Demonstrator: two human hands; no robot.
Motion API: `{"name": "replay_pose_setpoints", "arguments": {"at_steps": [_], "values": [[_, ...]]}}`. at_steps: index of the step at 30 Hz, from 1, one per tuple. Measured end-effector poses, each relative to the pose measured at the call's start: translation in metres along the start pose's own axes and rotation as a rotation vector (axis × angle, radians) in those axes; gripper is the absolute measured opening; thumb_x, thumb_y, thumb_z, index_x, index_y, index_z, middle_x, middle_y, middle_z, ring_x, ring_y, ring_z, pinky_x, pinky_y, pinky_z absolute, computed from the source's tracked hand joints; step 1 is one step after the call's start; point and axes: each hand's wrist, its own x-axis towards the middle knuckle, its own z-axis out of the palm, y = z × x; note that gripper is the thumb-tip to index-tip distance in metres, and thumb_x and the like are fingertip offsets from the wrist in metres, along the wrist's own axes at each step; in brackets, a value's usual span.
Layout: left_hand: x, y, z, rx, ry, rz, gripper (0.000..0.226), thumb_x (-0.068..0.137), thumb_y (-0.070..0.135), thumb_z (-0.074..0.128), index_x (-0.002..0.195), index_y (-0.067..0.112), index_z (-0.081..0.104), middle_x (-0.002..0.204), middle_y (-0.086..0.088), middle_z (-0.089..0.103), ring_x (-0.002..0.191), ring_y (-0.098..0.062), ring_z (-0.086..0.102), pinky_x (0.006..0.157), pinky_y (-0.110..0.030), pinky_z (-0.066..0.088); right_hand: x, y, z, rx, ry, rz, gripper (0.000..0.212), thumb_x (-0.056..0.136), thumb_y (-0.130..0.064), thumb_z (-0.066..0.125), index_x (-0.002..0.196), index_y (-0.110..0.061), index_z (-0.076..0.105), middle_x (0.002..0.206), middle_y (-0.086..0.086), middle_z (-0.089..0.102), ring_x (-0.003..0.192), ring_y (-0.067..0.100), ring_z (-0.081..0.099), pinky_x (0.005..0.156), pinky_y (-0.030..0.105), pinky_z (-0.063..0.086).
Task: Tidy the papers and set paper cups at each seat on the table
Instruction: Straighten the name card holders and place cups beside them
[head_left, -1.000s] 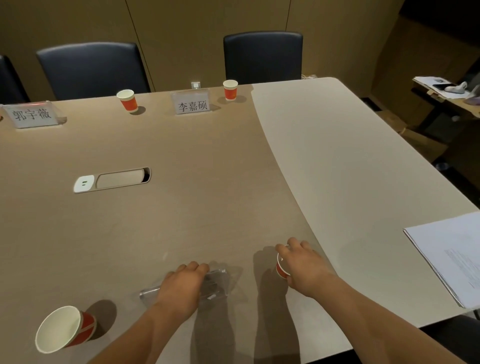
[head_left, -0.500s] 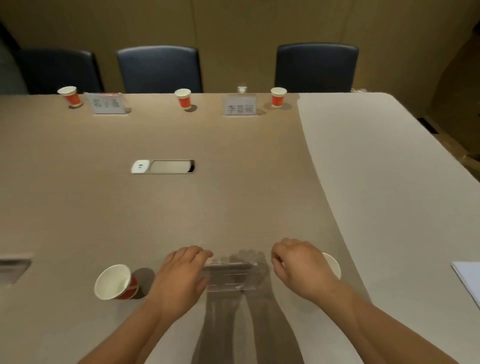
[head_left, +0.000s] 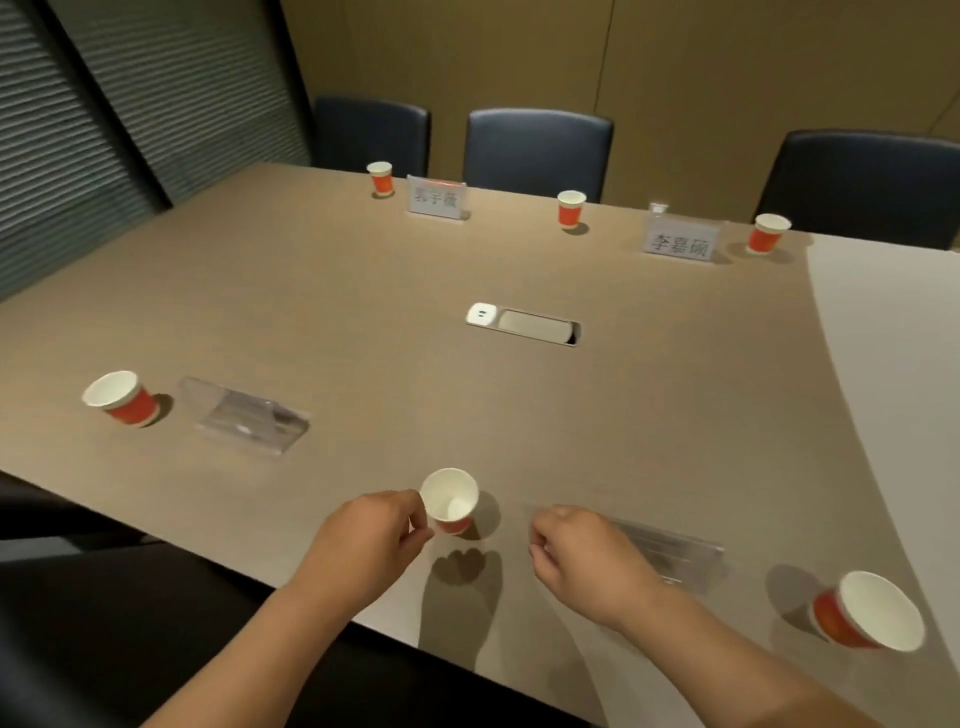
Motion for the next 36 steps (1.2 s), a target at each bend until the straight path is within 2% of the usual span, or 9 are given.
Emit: {"name": "replay_pose_setpoints", "arguments": {"at_steps": [4,8,10,13,20,26,30,33,36], "values": [[-0.008,-0.067,-0.028,0.020,-0.030,0.047,0.024,0.092,0.045,0.056,0.081,0.024,0.052,0.060,0.008,0.049,0.062,-0.013,0.050,0.054,-0.027,0.039,0.032,-0.064,0.024,-0.019,0.029,0.069,0.020,0.093,-0.032,0.048,0.077,-0.023,0.040,0.082,0.001,0.056,0.077,0.024,0.058,0.069,0.037,0.049],[-0.011,-0.119,-0.053,0.039,-0.075,0.147,0.023,0.093,0.040,0.055,0.082,0.021,0.054,0.077,0.007,0.054,0.073,-0.017,0.057,0.063,-0.030,0.047,0.060,-0.107,0.047,-0.082,0.060,0.173,0.011,0.090,-0.029,0.051,0.089,-0.018,0.052,0.102,0.008,0.062,0.096,0.030,0.060,0.075,0.036,0.046],[-0.013,-0.144,-0.064,0.054,-0.081,0.180,0.021,0.093,0.040,0.054,0.087,0.021,0.059,0.087,0.006,0.059,0.079,-0.017,0.060,0.068,-0.031,0.051,0.068,-0.122,0.055,-0.151,0.038,0.256,0.027,0.086,-0.030,0.055,0.110,-0.018,0.054,0.118,0.006,0.056,0.110,0.029,0.054,0.085,0.036,0.045],[-0.013,-0.175,-0.076,0.060,-0.067,0.216,0.018,0.093,0.039,0.054,0.094,0.024,0.063,0.096,0.007,0.062,0.091,-0.017,0.063,0.075,-0.033,0.052,0.078,-0.132,0.061,-0.206,-0.009,0.363,0.064,0.081,-0.025,0.061,0.140,-0.028,0.038,0.144,0.003,0.038,0.129,0.028,0.039,0.102,0.037,0.039],[0.031,-0.222,-0.074,0.148,-0.052,0.198,0.031,0.092,0.034,0.058,0.123,0.028,0.057,0.123,0.006,0.059,0.118,-0.021,0.055,0.090,-0.034,0.044,0.113,-0.121,0.072,-0.188,-0.126,0.486,0.087,0.081,0.000,0.057,0.146,-0.044,0.020,0.163,0.004,0.005,0.145,0.037,0.018,0.113,0.046,0.032],[0.080,-0.256,-0.061,0.270,-0.056,0.102,0.048,0.090,0.019,0.057,0.135,0.027,0.046,0.137,0.002,0.052,0.121,-0.026,0.050,0.095,-0.036,0.040,0.158,-0.123,0.082,-0.088,-0.087,0.432,0.070,0.082,-0.001,0.051,0.142,-0.034,0.036,0.152,0.007,0.032,0.123,0.037,0.043,0.104,0.040,0.043],[0.105,-0.276,-0.056,0.275,-0.034,0.081,0.057,0.086,0.019,0.063,0.139,0.026,0.045,0.140,0.000,0.050,0.127,-0.027,0.048,0.100,-0.039,0.038,0.197,-0.135,0.085,-0.056,-0.037,0.451,0.057,0.087,-0.028,0.062,0.139,-0.031,0.039,0.134,0.009,0.045,0.113,0.037,0.052,0.092,0.041,0.051],[0.125,-0.295,-0.051,0.280,-0.013,0.082,0.064,0.082,0.017,0.066,0.142,0.022,0.044,0.143,-0.002,0.049,0.133,-0.027,0.045,0.106,-0.040,0.036,0.214,-0.139,0.086,-0.135,-0.063,0.490,0.065,0.085,-0.040,0.063,0.141,-0.028,0.033,0.133,0.009,0.044,0.116,0.034,0.051,0.087,0.041,0.051],[0.144,-0.312,-0.046,0.325,0.001,0.088,0.066,0.082,0.015,0.067,0.143,0.021,0.043,0.144,-0.003,0.051,0.136,-0.026,0.044,0.112,-0.041,0.032,0.221,-0.140,0.082,-0.226,-0.089,0.440,0.068,0.083,-0.030,0.063,0.142,-0.032,0.029,0.143,0.007,0.037,0.123,0.033,0.044,0.093,0.040,0.045]]}}
